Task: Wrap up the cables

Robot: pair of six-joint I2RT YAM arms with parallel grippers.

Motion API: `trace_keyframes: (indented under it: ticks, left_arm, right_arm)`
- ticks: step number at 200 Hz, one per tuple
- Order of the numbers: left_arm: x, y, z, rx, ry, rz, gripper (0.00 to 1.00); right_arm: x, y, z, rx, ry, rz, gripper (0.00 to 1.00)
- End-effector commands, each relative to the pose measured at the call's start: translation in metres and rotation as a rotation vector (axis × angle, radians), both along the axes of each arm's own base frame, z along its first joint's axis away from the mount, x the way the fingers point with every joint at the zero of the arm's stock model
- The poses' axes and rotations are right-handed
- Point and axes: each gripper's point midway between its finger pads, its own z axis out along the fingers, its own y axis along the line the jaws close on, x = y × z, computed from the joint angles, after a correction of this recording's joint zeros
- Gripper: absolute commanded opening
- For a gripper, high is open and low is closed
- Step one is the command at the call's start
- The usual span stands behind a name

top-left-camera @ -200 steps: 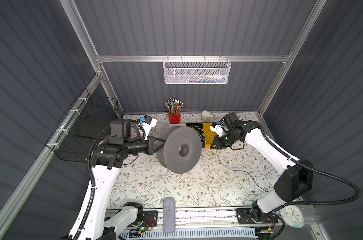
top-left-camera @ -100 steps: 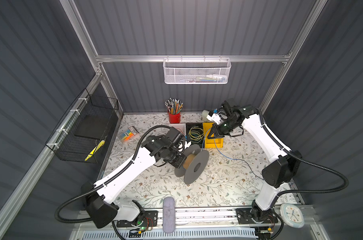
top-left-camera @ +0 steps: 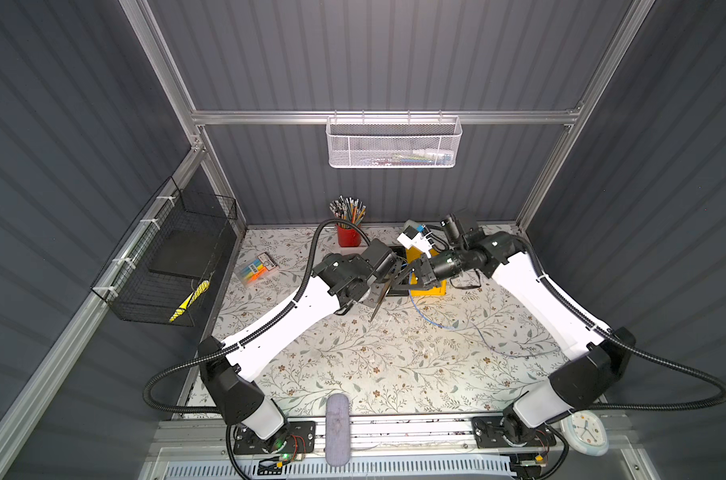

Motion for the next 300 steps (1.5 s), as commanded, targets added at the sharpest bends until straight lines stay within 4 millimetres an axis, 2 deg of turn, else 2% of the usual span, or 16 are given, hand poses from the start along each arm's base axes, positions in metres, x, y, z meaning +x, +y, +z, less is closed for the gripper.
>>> trace_keyframes:
  ticks: [1, 16, 44, 71, 125, 151, 171, 191, 204, 227, 245, 261, 274, 300]
  left_arm:
    - [0.022, 0.001, 0.049, -0.21, -0.167, 0.19, 0.0]
    - [0.024, -0.001, 0.061, -0.298, -0.205, 0.229, 0.0]
    - [0.023, 0.0, 0.095, -0.443, -0.273, 0.26, 0.0]
    - [0.024, 0.013, 0.124, -0.504, -0.311, 0.269, 0.0]
    - [0.034, 0.071, 0.14, -0.534, -0.356, 0.367, 0.0]
    - [0.036, 0.082, 0.15, -0.521, -0.374, 0.367, 0.0]
    - [0.037, 0.085, 0.159, -0.562, -0.385, 0.364, 0.0]
    - [0.04, 0.088, 0.165, -0.656, -0.388, 0.359, 0.0]
    - [0.046, 0.09, 0.166, -0.742, -0.37, 0.345, 0.0]
    - [0.06, 0.1, 0.171, -0.902, -0.31, 0.313, 0.0]
    - [0.066, 0.107, 0.185, -1.071, -0.283, 0.234, 0.0]
    - [0.062, 0.091, 0.196, -1.218, -0.163, 0.052, 0.0]
    - [0.053, 0.082, 0.198, -1.253, -0.094, -0.039, 0.0]
    - [0.021, 0.065, 0.206, -1.28, -0.054, -0.26, 0.0]
  right_arm:
    - [-0.035, 0.019, 0.028, 0.153, 0.057, 0.079, 0.02]
    - [-0.051, 0.025, 0.018, 0.173, 0.077, 0.09, 0.04]
    - [-0.074, 0.033, -0.018, 0.159, 0.131, 0.081, 0.04]
    - [-0.09, 0.034, -0.05, 0.114, 0.136, 0.056, 0.08]
    - [-0.113, 0.016, -0.106, -0.062, 0.14, 0.09, 0.13]
    - [-0.118, 0.001, -0.127, -0.181, 0.11, 0.111, 0.14]
    - [-0.119, -0.002, -0.14, -0.211, 0.113, 0.112, 0.13]
    - [-0.121, -0.003, -0.155, -0.22, 0.133, 0.113, 0.06]
    - [-0.121, -0.008, -0.172, -0.246, 0.14, 0.097, 0.0]
    - [-0.121, -0.02, -0.201, -0.291, 0.181, 0.07, 0.0]
    - [-0.116, -0.033, -0.223, -0.346, 0.221, 0.032, 0.0]
    - [-0.104, -0.049, -0.239, -0.401, 0.269, -0.028, 0.0]
    - [-0.092, -0.063, -0.246, -0.426, 0.31, -0.081, 0.0]
    - [-0.071, -0.085, -0.247, -0.452, 0.336, -0.156, 0.0]
